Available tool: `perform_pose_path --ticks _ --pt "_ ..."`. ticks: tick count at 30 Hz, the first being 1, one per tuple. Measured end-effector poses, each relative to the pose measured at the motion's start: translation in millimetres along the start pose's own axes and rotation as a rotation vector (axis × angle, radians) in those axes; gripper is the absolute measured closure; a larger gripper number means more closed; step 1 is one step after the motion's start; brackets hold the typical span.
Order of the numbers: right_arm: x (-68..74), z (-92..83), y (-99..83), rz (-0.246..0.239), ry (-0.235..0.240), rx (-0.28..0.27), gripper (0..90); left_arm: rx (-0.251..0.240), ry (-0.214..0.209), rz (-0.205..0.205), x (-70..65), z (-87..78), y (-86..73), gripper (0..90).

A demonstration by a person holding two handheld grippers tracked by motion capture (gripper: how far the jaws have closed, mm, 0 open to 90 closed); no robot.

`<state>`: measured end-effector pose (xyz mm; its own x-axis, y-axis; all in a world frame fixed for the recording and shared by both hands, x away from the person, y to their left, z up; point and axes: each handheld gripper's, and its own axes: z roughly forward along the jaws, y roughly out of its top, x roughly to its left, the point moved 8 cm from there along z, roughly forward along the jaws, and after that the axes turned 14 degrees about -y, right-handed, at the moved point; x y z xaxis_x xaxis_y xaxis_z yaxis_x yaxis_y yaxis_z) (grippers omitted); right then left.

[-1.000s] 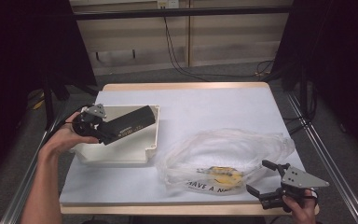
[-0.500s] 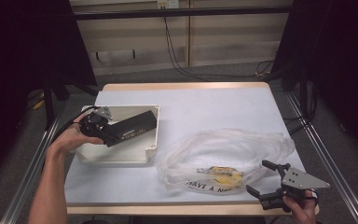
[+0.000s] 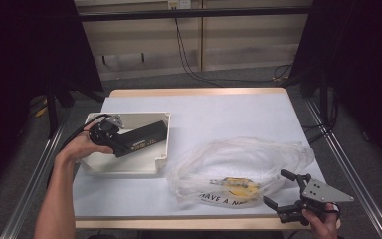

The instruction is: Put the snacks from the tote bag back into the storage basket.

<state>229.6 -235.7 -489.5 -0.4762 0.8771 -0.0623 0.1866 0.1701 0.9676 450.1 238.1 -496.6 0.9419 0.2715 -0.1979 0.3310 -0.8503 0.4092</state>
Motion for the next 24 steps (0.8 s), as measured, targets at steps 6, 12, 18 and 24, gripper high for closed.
perform_pose_path --ticks 6,12,18,24 --pt "0.9 2.0 0.3 -0.005 0.007 -0.003 0.0 0.004 -0.001 -0.004 4.3 2.6 -0.2 43.0" --pt "0.6 3.9 -1.2 -0.003 0.01 0.007 0.0 0.004 -0.009 -0.025 9.3 6.8 0.1 42.9" --pt "1.6 5.1 -1.8 -0.007 0.027 0.017 0.0 0.033 -0.017 -0.045 13.4 9.7 -0.5 42.5" --pt "2.2 4.4 -2.1 -0.009 0.036 0.019 0.0 0.065 -0.015 -0.102 17.8 15.1 0.4 40.6"
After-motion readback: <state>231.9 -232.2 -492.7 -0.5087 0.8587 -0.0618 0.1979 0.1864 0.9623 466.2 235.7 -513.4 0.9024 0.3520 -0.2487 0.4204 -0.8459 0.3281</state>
